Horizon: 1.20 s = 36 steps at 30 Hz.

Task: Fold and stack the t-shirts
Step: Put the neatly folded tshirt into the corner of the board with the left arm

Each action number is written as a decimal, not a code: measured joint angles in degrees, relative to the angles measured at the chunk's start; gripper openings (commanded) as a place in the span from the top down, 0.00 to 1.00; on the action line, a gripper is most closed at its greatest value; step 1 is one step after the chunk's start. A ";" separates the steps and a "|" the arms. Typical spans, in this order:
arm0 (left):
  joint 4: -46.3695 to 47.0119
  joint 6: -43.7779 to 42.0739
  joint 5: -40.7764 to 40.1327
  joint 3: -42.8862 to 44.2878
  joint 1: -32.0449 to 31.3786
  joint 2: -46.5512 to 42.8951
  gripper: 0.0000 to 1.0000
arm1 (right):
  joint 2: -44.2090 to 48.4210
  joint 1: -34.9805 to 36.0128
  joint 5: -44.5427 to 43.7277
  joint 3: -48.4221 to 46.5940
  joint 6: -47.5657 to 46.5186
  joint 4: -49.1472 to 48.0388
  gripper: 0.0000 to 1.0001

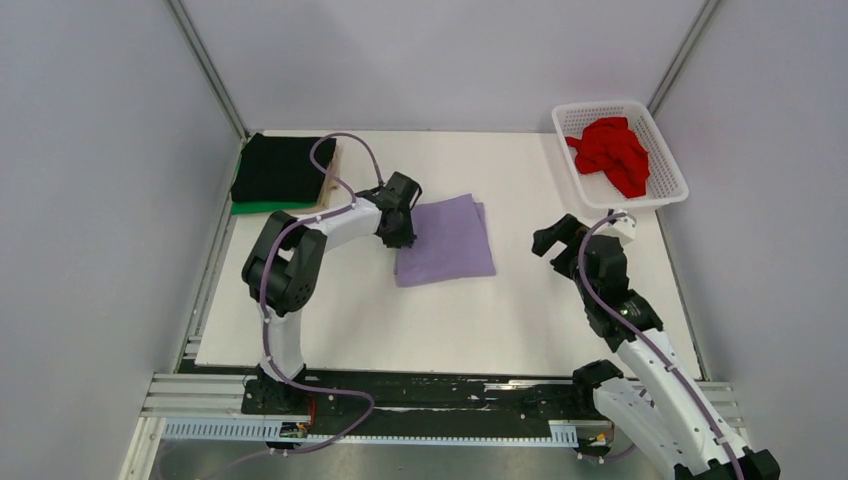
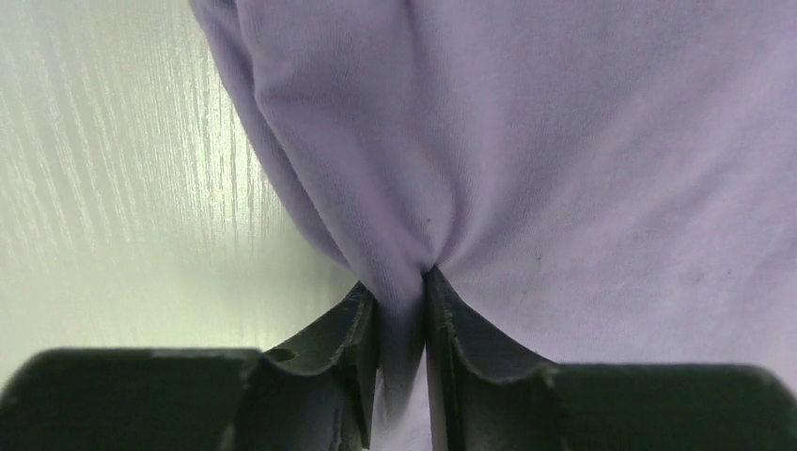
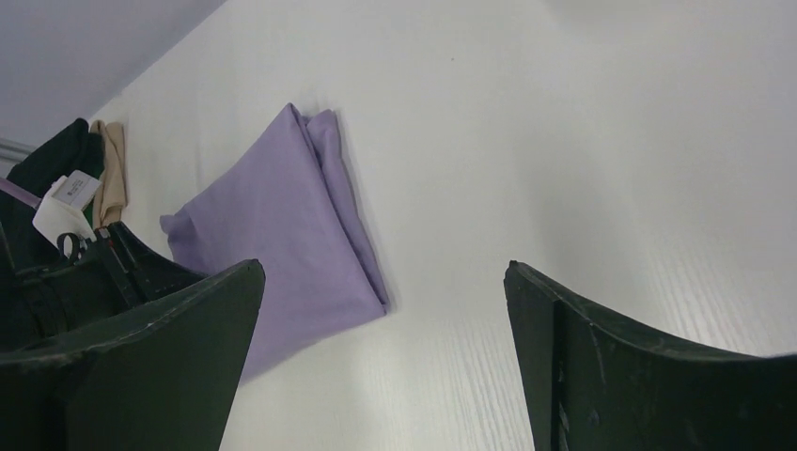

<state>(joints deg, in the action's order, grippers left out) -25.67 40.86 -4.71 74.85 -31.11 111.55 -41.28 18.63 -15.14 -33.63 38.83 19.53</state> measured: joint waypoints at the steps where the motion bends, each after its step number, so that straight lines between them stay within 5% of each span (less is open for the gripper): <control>1: -0.96 -0.20 -1.16 0.92 -0.37 0.52 0.78 | 0.74 -0.07 -0.90 0.13 -0.11 0.11 0.00; 5: -4.74 -1.33 -4.72 4.83 -1.88 2.67 1.00 | 2.80 -0.22 -4.24 0.44 -0.79 -0.02 0.00; 11: -10.47 -4.35 -11.04 10.91 -2.93 5.75 1.00 | 2.93 -0.35 -6.71 1.27 -1.66 0.02 0.00; 18: -16.31 -14.47 -28.94 17.86 -2.08 8.76 1.00 | 2.89 -0.46 -8.79 2.23 -1.92 0.11 0.00; 25: -8.92 -31.87 -40.87 19.85 0.55 8.79 1.00 | 2.91 -0.46 -9.77 2.40 -1.95 0.07 0.00; 36: 3.89 -52.48 -46.38 20.57 8.96 8.31 1.00 | 1.99 -0.46 -10.78 2.84 -1.95 0.09 0.00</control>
<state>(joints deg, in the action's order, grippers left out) -21.78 -11.62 -51.09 95.42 -22.15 119.85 -39.29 18.17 -25.91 -30.79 36.88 19.62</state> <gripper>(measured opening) 0.021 0.998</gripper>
